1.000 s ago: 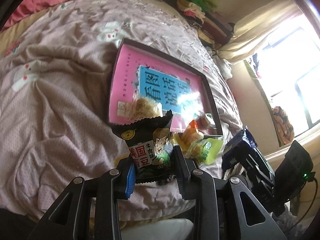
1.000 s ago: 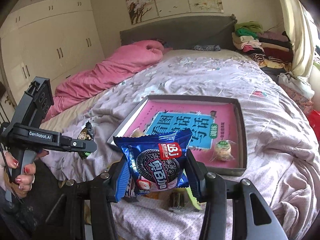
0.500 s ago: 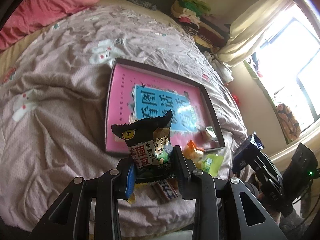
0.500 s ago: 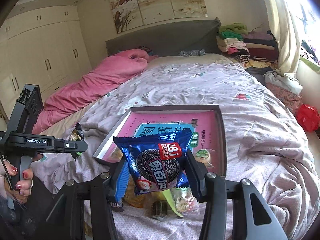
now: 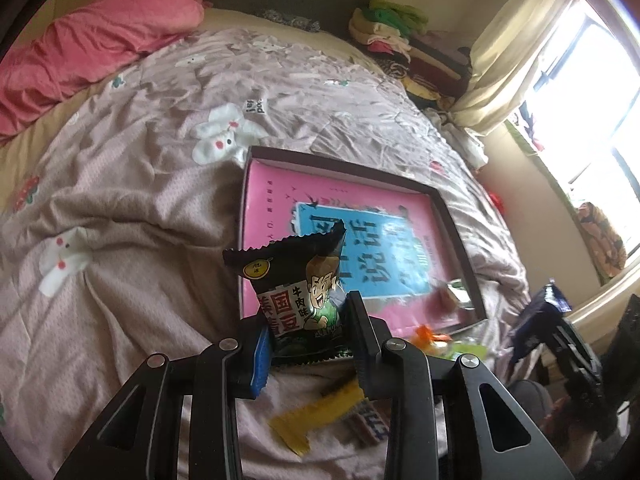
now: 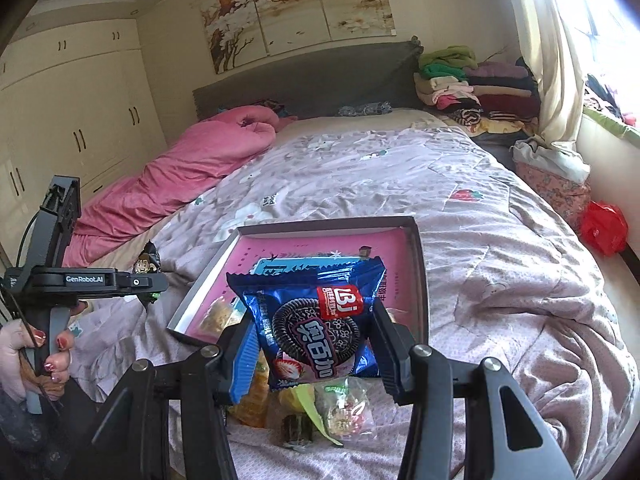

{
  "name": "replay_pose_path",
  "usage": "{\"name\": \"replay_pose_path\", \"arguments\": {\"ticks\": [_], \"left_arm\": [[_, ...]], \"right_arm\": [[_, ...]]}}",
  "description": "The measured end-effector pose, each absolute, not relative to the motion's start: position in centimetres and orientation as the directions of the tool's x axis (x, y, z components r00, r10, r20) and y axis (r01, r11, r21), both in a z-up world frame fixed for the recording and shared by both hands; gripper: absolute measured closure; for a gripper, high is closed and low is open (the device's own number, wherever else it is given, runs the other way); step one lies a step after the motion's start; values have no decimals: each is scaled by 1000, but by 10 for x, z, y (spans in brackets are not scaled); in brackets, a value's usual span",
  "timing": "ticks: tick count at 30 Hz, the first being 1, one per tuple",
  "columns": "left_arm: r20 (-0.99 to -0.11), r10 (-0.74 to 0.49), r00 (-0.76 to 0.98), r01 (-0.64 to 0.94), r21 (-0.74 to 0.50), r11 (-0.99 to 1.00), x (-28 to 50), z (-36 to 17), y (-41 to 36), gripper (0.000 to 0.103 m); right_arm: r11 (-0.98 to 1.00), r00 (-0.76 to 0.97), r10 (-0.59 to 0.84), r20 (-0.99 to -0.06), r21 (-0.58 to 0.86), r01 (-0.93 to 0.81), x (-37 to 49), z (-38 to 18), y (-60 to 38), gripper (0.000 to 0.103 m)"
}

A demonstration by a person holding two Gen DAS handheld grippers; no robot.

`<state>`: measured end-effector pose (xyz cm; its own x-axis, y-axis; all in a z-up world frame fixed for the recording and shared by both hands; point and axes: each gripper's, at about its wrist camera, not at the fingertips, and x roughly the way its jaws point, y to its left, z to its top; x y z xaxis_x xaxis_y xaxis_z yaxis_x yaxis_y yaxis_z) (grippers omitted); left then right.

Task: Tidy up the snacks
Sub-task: 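Lift both held bags up from the pile toward the pink tray, then carry the beef-bean bag with left gripper while right gripper carries the cookie bag over the tray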

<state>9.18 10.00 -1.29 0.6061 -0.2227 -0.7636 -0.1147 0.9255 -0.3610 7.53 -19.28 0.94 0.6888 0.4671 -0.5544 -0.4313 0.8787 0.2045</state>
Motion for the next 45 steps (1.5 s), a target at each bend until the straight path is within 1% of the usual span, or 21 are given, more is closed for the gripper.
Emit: {"name": "replay_pose_path", "arguments": {"ticks": [8,17,23,45], "left_arm": [[-803,-168,572,-118,-284,952,108,-33,97,68],[-835,-136,534,-88,-215,973,114,-54,80,68],[-841,-151,520,-83,-226,971,115,-63,77,68],[-826,-222,518,-45,-286,957,126,-67,60,68]], "right_arm": [[889,694,451,-561,214,-405,82,8,-200,52],[897,700,436,-565,217,-384,88,8,-205,52],[900,701,431,-568,218,-377,90,6,-206,52],[910,679,411,-608,238,-339,118,-13,-207,52]]}}
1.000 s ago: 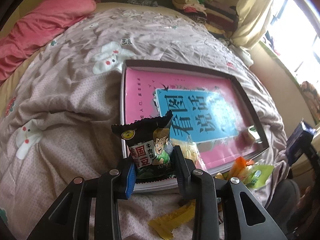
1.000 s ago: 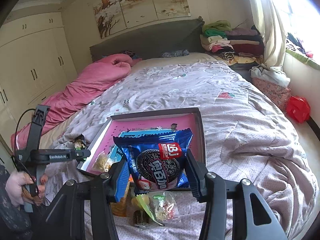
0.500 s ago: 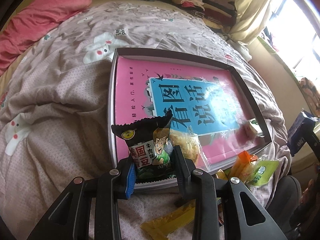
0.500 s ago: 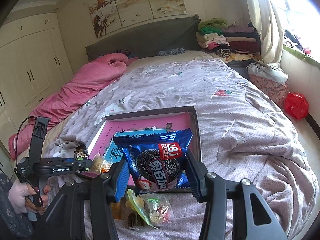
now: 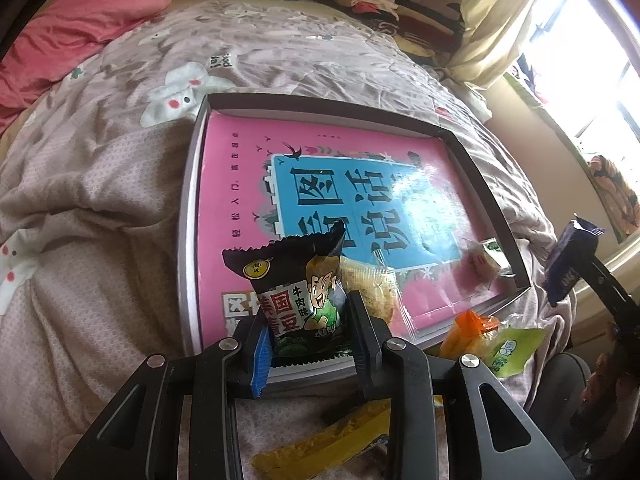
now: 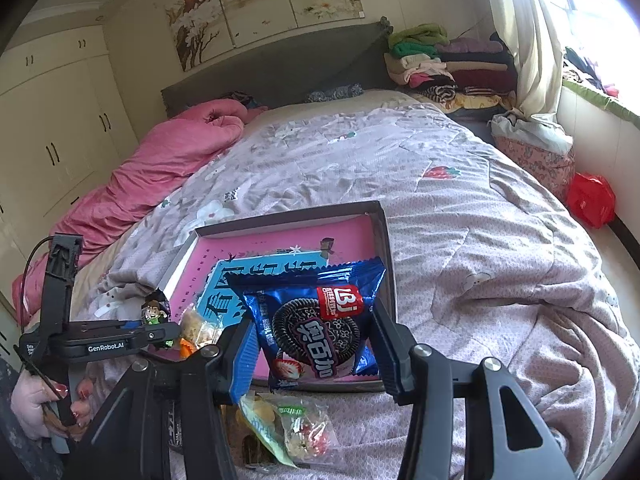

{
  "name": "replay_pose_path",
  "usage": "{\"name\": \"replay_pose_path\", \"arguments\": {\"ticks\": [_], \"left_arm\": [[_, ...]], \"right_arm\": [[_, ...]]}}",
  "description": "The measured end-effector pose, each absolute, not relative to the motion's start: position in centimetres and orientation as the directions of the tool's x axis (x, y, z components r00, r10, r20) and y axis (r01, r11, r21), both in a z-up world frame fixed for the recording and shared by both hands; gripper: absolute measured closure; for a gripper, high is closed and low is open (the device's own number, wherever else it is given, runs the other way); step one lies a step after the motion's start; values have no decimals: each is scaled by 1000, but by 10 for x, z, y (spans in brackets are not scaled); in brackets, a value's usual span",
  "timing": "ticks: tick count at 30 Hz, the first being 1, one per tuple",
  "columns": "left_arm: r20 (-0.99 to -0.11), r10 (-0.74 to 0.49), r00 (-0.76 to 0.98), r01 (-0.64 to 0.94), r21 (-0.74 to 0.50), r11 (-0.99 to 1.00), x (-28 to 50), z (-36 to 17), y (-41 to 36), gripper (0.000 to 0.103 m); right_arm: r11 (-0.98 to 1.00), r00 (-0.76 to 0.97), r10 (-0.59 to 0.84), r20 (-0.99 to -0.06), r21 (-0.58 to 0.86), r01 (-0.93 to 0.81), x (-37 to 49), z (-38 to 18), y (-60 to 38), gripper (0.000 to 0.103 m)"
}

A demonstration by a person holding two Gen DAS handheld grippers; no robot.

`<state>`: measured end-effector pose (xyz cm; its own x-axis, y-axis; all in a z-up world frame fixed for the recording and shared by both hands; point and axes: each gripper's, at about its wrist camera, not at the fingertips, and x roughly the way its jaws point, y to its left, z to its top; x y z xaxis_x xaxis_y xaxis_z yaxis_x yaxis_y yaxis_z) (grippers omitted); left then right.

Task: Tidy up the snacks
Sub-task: 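Carry the beef-bean bag with left gripper while right gripper carries the cookie bag over the tray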

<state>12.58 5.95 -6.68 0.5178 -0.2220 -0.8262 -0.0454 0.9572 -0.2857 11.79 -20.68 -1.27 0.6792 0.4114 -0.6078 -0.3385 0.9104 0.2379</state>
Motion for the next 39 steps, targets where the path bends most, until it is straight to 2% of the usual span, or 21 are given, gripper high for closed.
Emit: {"name": "replay_pose_path", "arguments": {"ticks": [22,39], "left_arm": [[-826,-230,515,-46,-294,955,127,-69,58,68],[-829,-219,514,-60,-290,955,126,-71,65,68]], "right_arm": [[926,645,373,-667,229,-299,146,-52,-200,52],[905,585,423,-692,296,-305,153,-67,-193,52]]}}
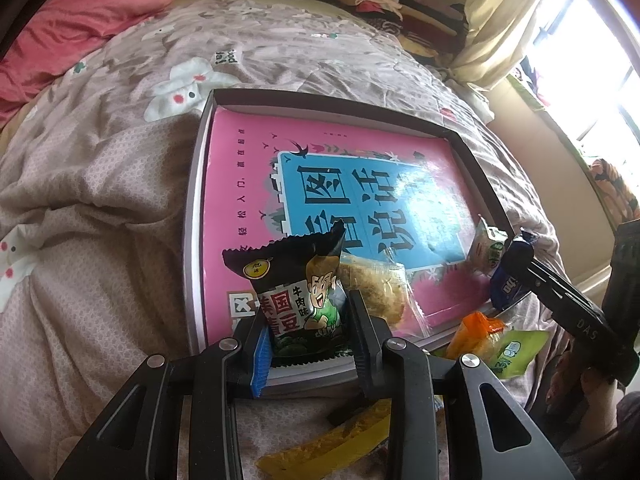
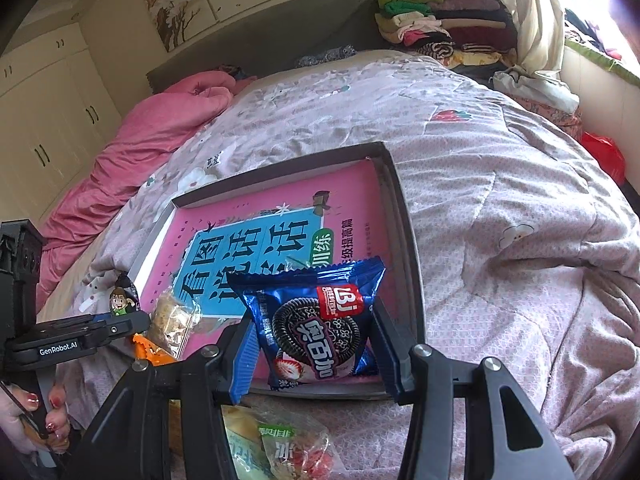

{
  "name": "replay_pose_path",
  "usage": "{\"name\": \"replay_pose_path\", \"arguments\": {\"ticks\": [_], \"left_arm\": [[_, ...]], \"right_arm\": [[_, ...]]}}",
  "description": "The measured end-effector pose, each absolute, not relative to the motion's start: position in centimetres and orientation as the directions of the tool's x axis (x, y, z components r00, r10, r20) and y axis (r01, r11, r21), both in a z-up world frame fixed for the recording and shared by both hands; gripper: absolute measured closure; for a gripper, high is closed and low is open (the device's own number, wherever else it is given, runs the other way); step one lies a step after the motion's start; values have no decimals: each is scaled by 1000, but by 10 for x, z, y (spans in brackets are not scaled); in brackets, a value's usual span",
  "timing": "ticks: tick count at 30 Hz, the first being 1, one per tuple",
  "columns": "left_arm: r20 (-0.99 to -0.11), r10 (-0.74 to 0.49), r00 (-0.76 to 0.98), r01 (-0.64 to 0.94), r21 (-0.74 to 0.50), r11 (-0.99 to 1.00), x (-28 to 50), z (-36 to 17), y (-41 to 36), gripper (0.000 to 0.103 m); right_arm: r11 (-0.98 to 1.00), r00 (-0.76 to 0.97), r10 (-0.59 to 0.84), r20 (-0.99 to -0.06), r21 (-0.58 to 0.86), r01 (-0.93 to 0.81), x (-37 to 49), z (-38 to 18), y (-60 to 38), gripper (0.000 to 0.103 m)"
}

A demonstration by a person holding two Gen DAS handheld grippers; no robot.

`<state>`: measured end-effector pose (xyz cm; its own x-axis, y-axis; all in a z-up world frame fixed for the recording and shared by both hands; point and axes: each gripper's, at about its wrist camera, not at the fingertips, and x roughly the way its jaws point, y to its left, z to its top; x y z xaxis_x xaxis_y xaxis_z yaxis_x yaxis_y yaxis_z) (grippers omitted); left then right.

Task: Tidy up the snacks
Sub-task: 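Carry the beef-bean bag with left gripper while right gripper carries the cookie bag over the tray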

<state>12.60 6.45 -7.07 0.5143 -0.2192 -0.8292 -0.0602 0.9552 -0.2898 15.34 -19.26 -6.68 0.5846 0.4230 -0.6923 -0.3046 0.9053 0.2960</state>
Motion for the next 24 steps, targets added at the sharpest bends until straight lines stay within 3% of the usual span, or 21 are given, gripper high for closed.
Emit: {"name": "replay_pose_path", "arguments": {"ticks": [24], "left_arm": [[-845,-229,484,-76,-301,950,128,-80,69,68]], "right_arm": [[917,551,394,-735,271,-294,163,-71,-184,52]]}}
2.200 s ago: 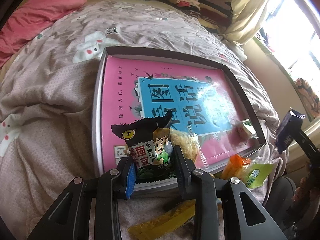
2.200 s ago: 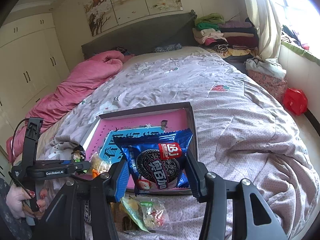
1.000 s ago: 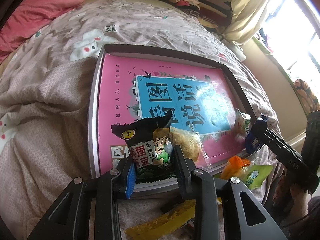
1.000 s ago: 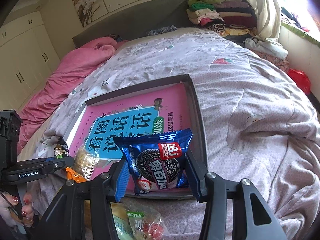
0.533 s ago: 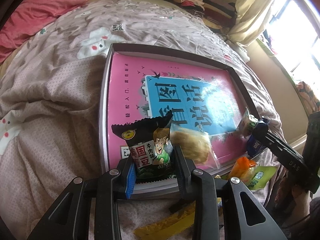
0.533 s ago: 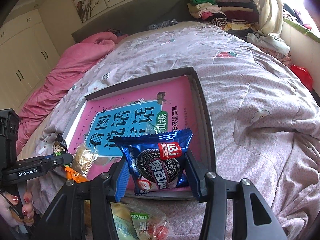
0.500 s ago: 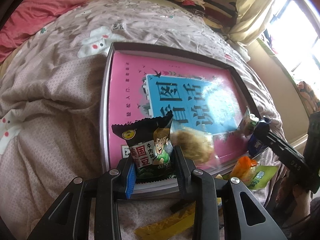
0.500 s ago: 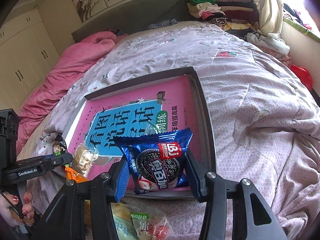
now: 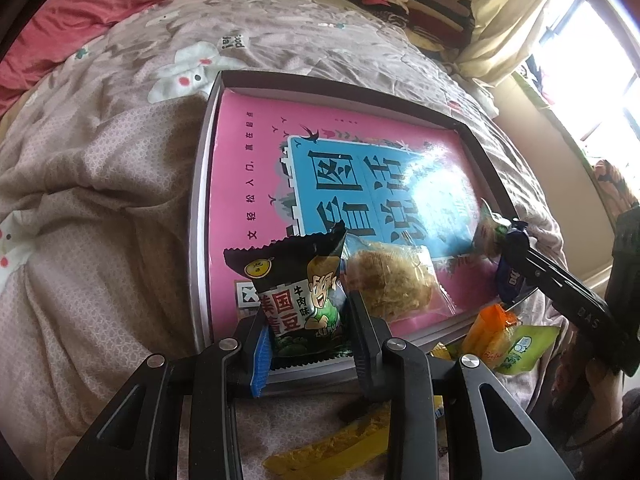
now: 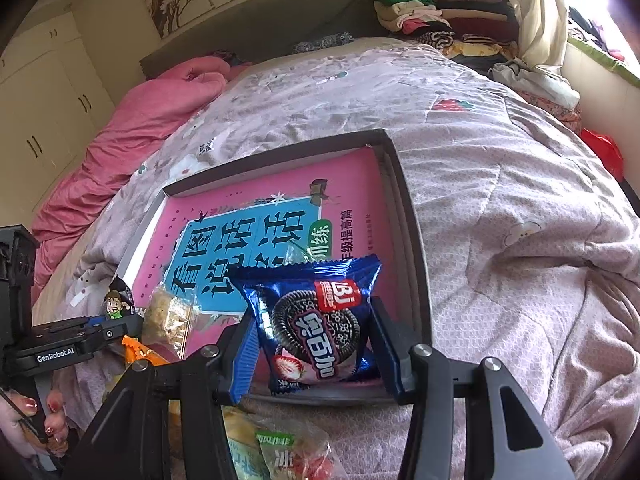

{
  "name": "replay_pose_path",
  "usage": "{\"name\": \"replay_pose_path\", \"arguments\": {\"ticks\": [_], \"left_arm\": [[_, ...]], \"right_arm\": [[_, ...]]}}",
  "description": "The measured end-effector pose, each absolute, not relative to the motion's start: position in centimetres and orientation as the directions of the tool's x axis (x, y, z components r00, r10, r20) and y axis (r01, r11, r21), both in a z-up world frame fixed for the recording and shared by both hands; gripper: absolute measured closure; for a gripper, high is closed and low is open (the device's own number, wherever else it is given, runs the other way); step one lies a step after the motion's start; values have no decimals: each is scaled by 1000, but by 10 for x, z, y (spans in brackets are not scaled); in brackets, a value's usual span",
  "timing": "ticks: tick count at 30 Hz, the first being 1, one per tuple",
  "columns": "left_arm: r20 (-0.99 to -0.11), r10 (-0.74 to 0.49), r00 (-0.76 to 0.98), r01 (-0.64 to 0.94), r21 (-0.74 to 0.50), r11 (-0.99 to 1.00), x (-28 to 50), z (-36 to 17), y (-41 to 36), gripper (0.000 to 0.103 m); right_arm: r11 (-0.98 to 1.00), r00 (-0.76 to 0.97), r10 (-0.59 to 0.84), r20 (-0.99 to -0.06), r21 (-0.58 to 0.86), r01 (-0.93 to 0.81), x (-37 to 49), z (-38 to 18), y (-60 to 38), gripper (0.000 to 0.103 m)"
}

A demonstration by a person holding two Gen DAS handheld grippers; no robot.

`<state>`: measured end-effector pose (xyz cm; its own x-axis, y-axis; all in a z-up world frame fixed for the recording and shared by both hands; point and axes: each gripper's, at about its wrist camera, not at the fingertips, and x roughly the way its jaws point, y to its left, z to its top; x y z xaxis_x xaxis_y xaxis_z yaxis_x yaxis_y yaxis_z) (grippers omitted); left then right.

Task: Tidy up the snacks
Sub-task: 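Carry the beef-bean bag with left gripper while right gripper carries the cookie bag over the tray, then lower both bags into the pink tray and open both grippers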

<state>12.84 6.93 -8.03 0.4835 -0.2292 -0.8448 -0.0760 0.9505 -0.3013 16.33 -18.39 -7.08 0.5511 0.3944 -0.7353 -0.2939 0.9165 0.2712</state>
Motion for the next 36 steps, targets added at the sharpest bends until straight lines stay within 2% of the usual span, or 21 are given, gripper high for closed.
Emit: {"name": "replay_pose_path", "arguments": {"ticks": [20,36], "left_arm": [[-845,-246,475,-64,-312,948,131,-81,66,68],[-844,-258,471,-64,-325,944,131,-81,67,68]], "right_arm": [[923,510,369,-777,240,-301,164,-75,-176,52],[894,471,437,-766,315,-318,162,-77,-179,50]]}}
